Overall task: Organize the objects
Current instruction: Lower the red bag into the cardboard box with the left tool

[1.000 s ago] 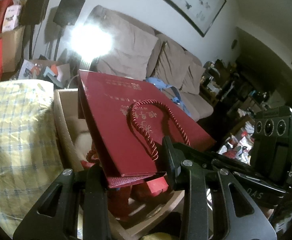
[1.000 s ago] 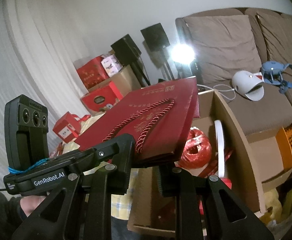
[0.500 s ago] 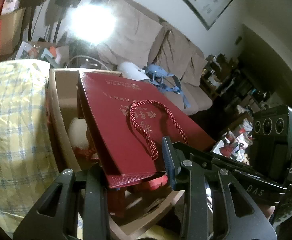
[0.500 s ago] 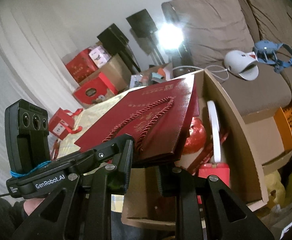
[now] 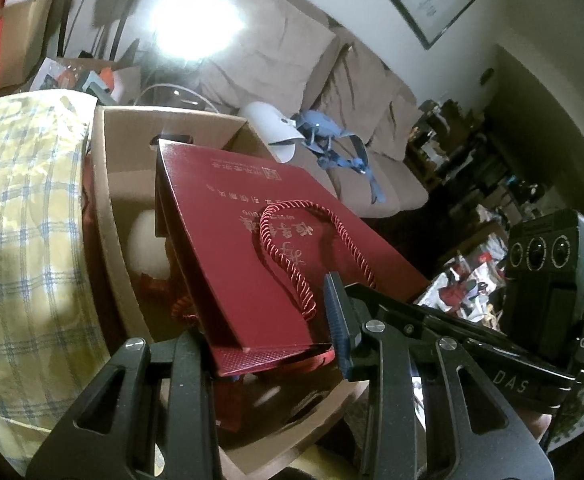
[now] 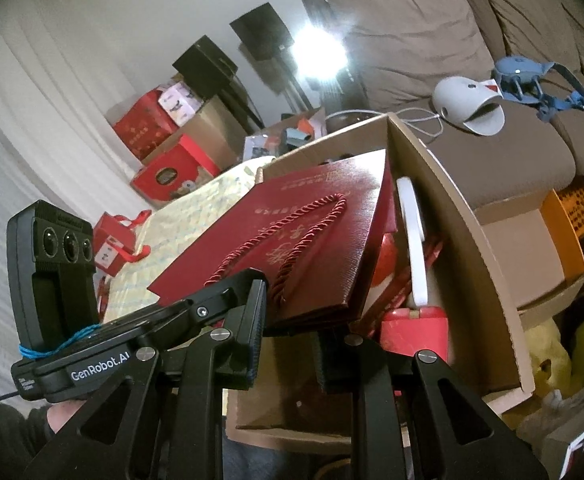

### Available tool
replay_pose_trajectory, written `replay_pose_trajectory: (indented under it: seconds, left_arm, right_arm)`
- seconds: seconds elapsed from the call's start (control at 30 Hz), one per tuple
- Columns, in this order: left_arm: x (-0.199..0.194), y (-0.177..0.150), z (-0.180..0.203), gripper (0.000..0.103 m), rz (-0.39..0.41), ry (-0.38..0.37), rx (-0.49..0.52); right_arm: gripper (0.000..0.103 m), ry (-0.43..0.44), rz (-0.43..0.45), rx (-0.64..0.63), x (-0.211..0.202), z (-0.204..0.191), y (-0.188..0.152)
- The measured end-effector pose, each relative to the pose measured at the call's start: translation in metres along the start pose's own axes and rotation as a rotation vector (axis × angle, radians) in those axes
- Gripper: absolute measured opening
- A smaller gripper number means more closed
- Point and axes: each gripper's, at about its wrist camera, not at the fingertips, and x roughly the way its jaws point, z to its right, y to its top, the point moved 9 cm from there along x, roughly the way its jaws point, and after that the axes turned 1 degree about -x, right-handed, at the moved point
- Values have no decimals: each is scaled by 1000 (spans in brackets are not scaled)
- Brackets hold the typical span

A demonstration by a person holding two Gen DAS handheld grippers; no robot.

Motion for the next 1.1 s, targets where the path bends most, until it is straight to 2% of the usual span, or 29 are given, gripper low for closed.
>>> replay_pose_trajectory:
  seconds: [0.4,0.63,1.1]
  left_arm:
    - [16,-9,-9,32,-56,2,-49]
    - [29,-18,-14,32,-105,2,-78]
    - [38,-26,-14,33,-134,15,-86]
  right_arm:
    - [21,-47,-56,10,10,10,-7]
    - [21,-50,-104,61,15,22,-16]
    - [21,-79,-144,74,19,31,-24]
